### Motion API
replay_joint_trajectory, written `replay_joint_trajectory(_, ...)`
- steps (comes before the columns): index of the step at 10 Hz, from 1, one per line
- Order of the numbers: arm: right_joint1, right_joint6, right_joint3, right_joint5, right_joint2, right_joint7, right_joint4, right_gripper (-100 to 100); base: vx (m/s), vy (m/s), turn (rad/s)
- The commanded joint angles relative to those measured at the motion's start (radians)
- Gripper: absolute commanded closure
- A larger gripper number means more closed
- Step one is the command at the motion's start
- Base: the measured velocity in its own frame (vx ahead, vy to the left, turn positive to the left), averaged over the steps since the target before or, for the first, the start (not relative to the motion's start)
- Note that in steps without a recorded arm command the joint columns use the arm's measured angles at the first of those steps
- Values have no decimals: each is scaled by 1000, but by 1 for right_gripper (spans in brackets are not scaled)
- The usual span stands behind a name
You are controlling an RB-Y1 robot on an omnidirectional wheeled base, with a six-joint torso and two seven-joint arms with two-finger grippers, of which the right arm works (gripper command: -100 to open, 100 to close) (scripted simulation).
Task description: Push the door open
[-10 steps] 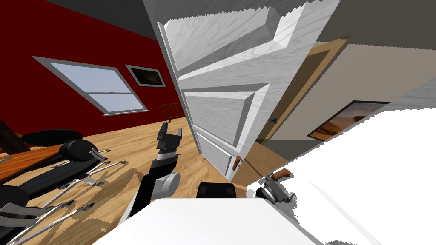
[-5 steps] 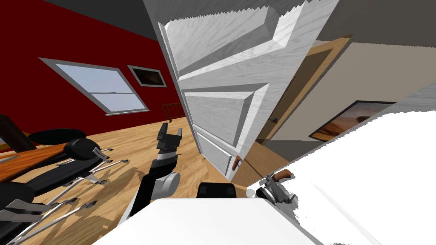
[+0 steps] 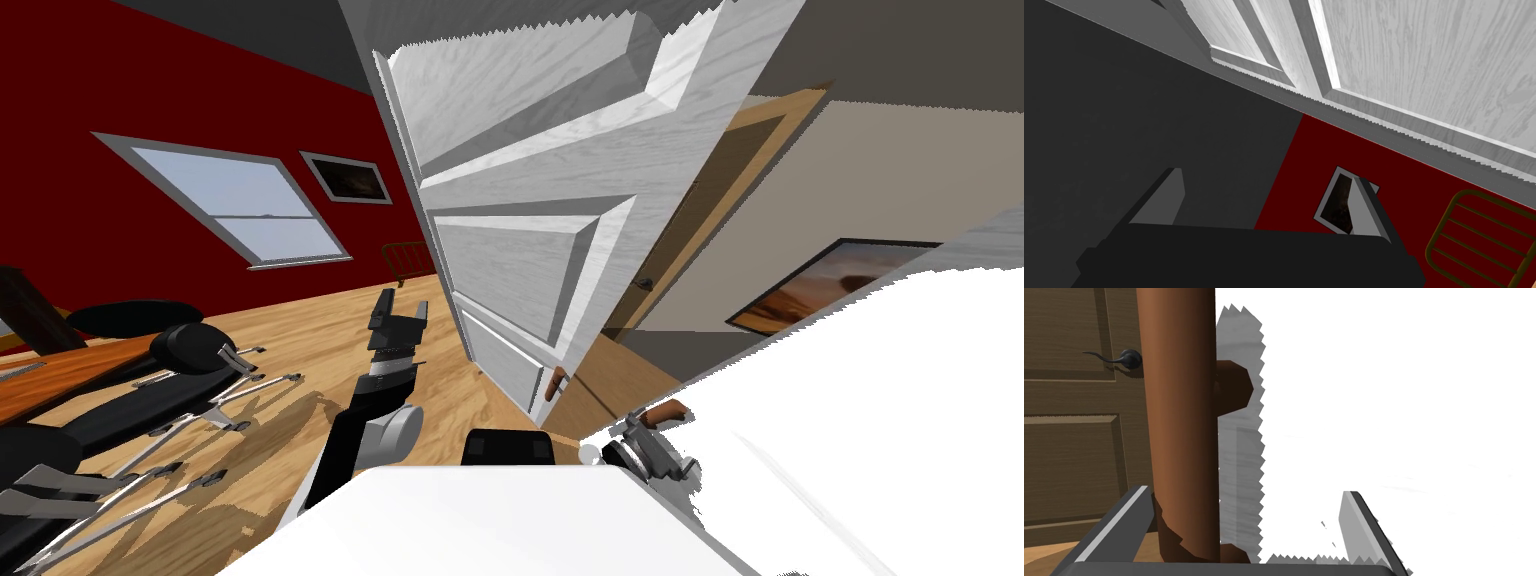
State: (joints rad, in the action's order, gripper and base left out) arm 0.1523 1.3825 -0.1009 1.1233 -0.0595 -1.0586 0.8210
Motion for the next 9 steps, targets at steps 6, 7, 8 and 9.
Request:
replay_joint_trajectory(6,3,39,-31,35,-3,17,-10,100,-5,-29,6)
replay_joint_trajectory(7,3,39,-31,35,-3,17,-10,100,1,-5,50)
replay_joint_trajectory(8,3,39,-31,35,-3,17,-8,100,0,0,0)
replay_joint_trajectory(9,3,39,-31,35,-3,17,-10,100,-1,7,22)
